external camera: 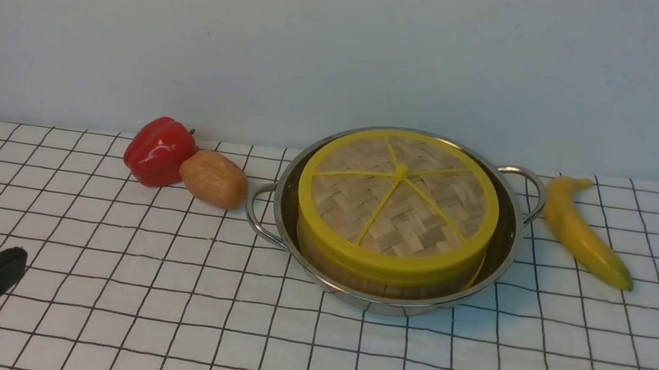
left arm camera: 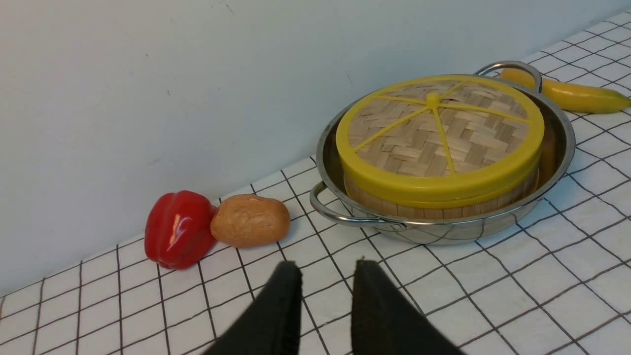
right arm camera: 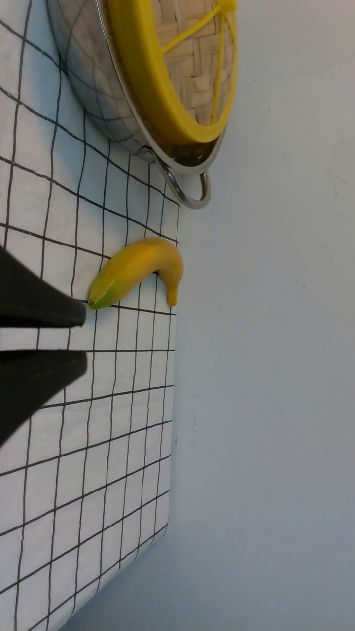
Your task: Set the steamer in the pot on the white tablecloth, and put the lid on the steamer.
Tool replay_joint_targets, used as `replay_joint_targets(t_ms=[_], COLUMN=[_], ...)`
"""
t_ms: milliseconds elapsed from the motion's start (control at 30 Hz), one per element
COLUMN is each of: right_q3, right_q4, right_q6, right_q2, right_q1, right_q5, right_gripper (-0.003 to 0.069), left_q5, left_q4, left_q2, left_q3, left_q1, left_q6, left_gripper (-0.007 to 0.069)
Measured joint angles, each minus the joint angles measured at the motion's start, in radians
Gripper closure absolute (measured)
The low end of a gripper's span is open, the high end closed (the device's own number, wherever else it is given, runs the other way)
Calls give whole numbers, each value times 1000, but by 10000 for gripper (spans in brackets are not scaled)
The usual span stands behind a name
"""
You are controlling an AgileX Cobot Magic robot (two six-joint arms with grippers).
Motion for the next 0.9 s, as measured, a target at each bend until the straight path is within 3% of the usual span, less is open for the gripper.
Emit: replay_joint_targets(t_ms=[400, 600, 767, 900], right_q3=[0, 0, 0, 0], right_q4=[2, 2, 2, 2], right_q6=[0, 0, 0, 0], right_q2=[0, 0, -4, -4], right_q1=[0, 0, 0, 0], right_q5=[0, 0, 0, 0], right_gripper=[534, 519, 511, 503], left_q5=[0, 7, -24, -64], left_q4=[-1, 2, 3, 2], left_q2=[-15, -194, -344, -399], left_q3=[0, 22, 168, 284], left_q1=[3, 165, 367, 441], left_q6=[0, 8, 8, 8], left_gripper=[454, 444, 433, 423])
